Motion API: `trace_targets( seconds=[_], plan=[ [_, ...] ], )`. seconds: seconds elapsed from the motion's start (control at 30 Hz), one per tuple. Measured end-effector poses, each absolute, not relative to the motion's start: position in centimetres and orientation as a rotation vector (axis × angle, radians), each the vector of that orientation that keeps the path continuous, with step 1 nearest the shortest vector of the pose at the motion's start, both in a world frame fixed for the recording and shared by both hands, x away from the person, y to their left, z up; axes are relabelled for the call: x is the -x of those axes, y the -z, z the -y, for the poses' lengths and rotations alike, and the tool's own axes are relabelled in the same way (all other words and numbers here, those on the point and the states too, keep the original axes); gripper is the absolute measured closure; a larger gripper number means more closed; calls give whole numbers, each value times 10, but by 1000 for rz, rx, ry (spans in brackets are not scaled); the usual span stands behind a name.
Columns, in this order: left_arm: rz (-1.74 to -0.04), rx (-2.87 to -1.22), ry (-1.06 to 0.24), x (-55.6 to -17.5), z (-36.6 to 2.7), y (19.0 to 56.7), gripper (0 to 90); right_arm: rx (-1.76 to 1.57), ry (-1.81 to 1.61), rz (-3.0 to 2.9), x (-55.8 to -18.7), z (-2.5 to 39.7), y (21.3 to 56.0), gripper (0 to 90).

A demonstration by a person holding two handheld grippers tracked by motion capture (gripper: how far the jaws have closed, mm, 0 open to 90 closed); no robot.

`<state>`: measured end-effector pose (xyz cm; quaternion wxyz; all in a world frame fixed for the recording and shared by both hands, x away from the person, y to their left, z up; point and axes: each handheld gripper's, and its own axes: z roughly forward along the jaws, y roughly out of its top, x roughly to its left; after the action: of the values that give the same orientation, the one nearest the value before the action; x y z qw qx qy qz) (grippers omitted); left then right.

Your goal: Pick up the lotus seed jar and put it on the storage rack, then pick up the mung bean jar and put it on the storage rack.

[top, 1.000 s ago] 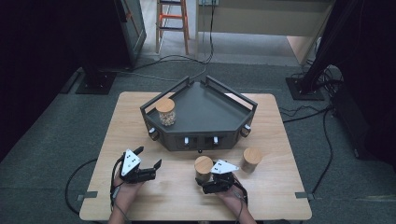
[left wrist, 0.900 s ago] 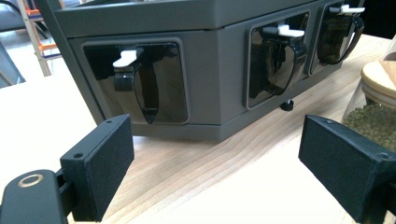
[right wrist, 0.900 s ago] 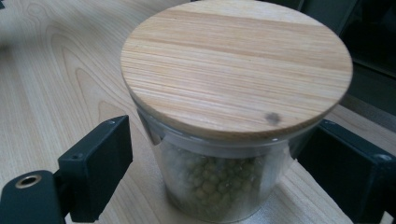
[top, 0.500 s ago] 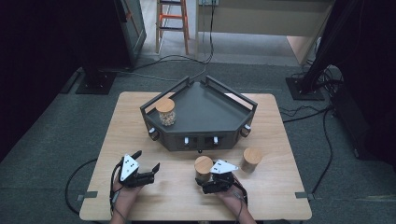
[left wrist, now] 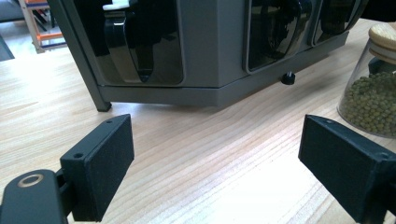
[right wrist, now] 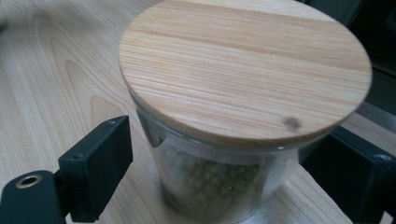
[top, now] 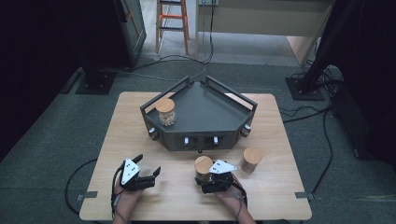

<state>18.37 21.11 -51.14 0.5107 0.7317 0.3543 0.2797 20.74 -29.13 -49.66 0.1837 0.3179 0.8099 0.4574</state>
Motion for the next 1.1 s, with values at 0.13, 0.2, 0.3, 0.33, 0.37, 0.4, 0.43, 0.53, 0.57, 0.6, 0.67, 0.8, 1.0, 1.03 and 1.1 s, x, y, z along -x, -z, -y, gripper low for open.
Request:
trace_targets(
  seconds=[0.13,0.2,0.3,0.33,0.37,0.4,0.43,0.53,0.57,0.6,0.67,0.8,1.0,1.03,1.1],
  plan=[
    [-852,-1766,-666,-183,-211,512,103,-897,-1282,-2288,-208,290,496,105],
    [-855,-1768,-662,-184,-211,512,103,-896,-1277,-2289,-208,289,496,106],
    [-858,-1773,-663,-184,-211,512,103,-891,-1270,-2293,-208,288,495,106],
    [-859,-1773,-662,-183,-211,512,103,-891,-1269,-2294,-208,288,495,106],
    [-861,-1774,-659,-184,-211,512,103,-890,-1266,-2294,-207,288,495,107],
    [-861,-1777,-660,-184,-211,512,103,-889,-1265,-2295,-207,287,495,107],
    [-863,-1777,-661,-184,-210,513,103,-887,-1263,-2295,-207,287,495,107],
    [-861,-1777,-661,-184,-210,513,103,-887,-1262,-2296,-208,287,495,107],
    [-861,-1779,-661,-184,-210,513,103,-885,-1261,-2296,-207,287,495,107],
    [-859,-1780,-663,-184,-210,513,103,-885,-1261,-2296,-207,287,495,110],
    [-859,-1781,-663,-184,-210,513,103,-886,-1265,-2296,-207,287,495,137],
    [-860,-1779,-661,-183,-209,513,103,-872,-1246,-2298,-207,285,494,140],
    [-860,-1779,-663,-183,-209,513,103,-879,-1219,-2293,-206,281,493,184],
    [-859,-1779,-664,-183,-209,513,103,-880,-1214,-2289,-205,280,493,190],
    [-860,-1779,-663,-183,-209,514,103,-881,-1213,-2286,-205,280,493,211]
  ],
)
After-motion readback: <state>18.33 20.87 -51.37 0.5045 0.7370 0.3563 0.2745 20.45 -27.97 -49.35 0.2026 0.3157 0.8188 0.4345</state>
